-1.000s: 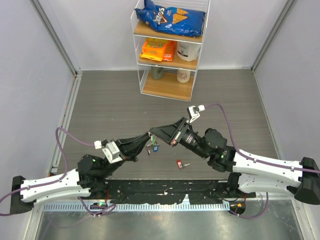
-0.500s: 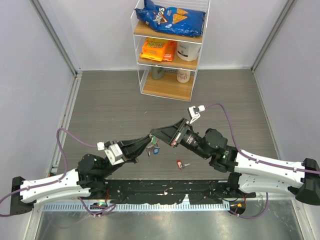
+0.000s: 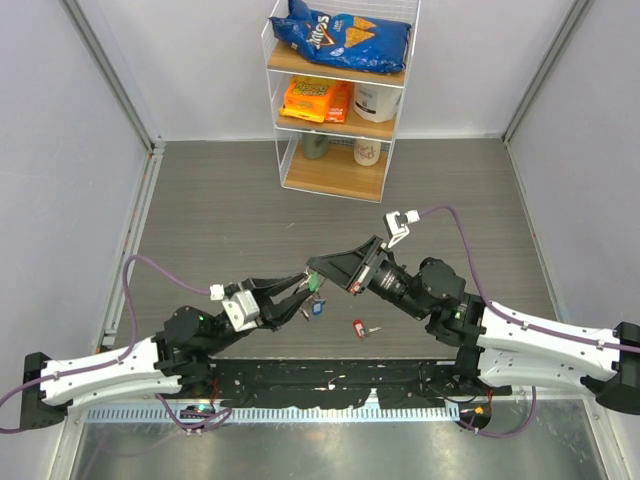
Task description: Put the keys on the keyring
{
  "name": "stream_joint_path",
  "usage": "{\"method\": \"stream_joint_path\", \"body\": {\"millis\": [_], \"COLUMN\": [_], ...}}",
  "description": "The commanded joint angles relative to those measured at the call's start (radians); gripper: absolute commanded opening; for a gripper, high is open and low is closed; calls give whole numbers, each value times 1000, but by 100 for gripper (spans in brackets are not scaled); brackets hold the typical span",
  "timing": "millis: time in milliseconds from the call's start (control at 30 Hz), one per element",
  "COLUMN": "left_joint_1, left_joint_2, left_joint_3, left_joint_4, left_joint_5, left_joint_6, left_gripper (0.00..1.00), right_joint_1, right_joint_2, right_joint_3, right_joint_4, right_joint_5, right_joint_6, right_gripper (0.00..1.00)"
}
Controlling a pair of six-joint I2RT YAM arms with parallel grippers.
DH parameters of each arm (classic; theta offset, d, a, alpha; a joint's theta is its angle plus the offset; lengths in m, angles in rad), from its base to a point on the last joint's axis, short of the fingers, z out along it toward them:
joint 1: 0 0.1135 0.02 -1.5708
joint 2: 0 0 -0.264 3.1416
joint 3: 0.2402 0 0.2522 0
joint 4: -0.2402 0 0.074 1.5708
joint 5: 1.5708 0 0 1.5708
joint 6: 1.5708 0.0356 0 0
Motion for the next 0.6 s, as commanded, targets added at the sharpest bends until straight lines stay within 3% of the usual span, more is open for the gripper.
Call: {"method": "stream_joint_path", "body": {"millis": [0,100,133,167,567], "left_joint_1": [0,0,0,0,0], "left_joint_2": [10,10,10,10,4], "left_joint_3": [33,30,32,33,73], "left_joint_4": [-5,1,-1,-8,-77], "left_joint_5": [-4,-21,-25,-30,-136], "left_joint_6": [-8,-11,-11,-10,-14], "left_gripper": [37,34,24,0,0], "right_joint_1": [6,6,6,6,1], "right_joint_2": [-27,-32,-33,-38,-156], "right_joint_3": [57,54,49,46,-49], "right_joint_4": [64,63,63,63,-21], "right_joint_5": [22,24,25,27,85], "right_joint_6": [-14,-16,-16,-16,-45], "right_gripper": [6,6,6,6,6]}}
